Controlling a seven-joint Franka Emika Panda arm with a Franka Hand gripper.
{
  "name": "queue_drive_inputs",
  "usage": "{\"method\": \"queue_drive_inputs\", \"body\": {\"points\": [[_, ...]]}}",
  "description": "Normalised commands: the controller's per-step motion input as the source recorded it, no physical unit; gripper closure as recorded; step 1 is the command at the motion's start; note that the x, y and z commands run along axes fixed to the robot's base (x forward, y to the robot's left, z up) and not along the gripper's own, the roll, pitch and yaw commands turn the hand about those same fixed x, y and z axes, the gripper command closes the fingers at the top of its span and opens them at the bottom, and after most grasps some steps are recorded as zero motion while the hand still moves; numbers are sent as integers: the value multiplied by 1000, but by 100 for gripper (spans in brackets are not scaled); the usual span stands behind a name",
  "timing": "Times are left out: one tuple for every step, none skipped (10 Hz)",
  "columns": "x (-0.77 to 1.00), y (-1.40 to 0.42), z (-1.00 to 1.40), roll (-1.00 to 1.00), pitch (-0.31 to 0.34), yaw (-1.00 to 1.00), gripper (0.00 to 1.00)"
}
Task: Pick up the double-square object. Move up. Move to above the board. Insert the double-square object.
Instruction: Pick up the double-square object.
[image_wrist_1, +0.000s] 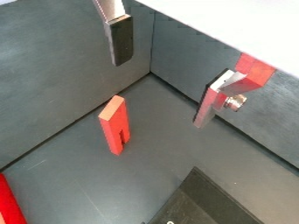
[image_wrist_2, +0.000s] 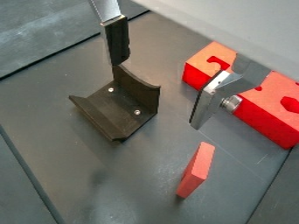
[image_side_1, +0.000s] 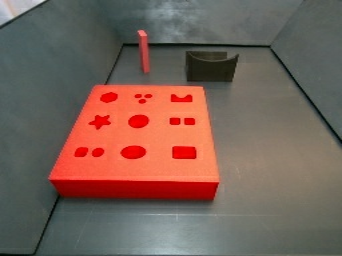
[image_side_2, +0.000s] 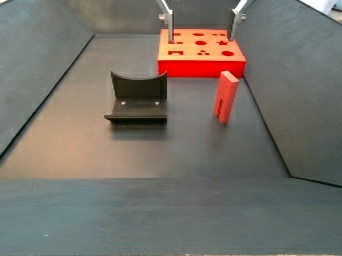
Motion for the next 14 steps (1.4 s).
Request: {"method": "queue_drive_inputs", "body": {"points": [[-74,0,0,0,0,0,0],[-29,-94,0,-6,0,69,0],[-777,-317,-200,-1,-59,23,0],[-920,-377,-449,0,-84,280,0],[-720,-371,-577,44,-37,477,0],[-809,-123,-451,17,-94,454,0],[-743,289,-129,-199,-141,263,0],[-569,423,-343,-161,-156,403,0],[-580,391,-554,-60,-150,437,0],[-597,197,-817,0,-183,414,0],[-351,-29,-1000,7,-100,411,0],[0,-306,-989,0,0,451,0],[229,-366,-706,0,3,400,0],[366,-243,-471,0,0,237,0]]}}
